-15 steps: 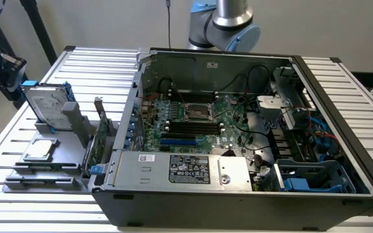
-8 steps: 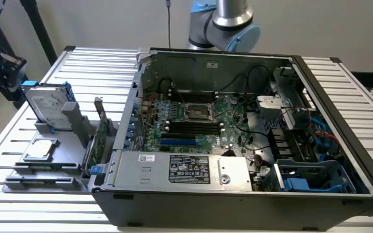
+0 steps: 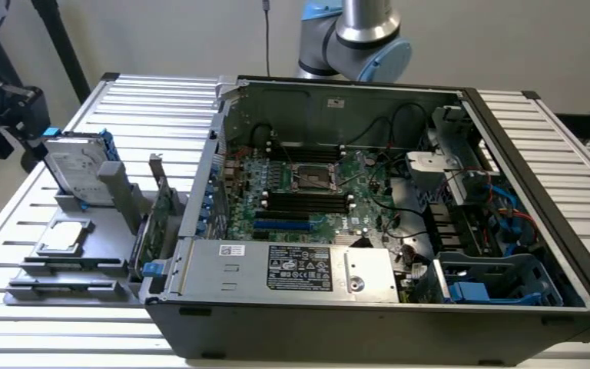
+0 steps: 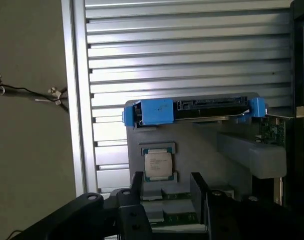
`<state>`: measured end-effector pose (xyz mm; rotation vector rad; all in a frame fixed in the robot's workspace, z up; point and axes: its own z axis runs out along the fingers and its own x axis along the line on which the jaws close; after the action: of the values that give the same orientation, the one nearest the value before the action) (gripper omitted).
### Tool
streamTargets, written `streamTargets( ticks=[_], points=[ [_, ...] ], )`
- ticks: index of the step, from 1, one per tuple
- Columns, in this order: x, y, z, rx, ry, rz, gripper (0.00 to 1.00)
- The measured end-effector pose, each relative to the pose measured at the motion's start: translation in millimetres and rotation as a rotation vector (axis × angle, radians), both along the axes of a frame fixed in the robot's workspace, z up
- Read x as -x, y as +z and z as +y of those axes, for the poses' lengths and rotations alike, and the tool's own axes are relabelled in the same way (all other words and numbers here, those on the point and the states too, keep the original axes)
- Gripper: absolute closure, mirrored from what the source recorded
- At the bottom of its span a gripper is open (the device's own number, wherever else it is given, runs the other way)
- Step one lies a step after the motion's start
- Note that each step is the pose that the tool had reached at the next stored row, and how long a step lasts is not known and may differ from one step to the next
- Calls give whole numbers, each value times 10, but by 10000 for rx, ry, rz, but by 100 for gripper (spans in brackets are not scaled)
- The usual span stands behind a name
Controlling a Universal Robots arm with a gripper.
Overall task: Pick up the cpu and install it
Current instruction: 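Pick up the cpu and move it towards the insertion slot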
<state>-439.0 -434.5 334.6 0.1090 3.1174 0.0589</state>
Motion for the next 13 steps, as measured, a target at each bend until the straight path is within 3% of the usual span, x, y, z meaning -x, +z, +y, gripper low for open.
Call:
streamTargets(
  ticks=[2,13],
  points=[
    [0,-37,0,-1,0,-2,40],
    [-2,-237,0,-1,1,-1,40]
  ],
)
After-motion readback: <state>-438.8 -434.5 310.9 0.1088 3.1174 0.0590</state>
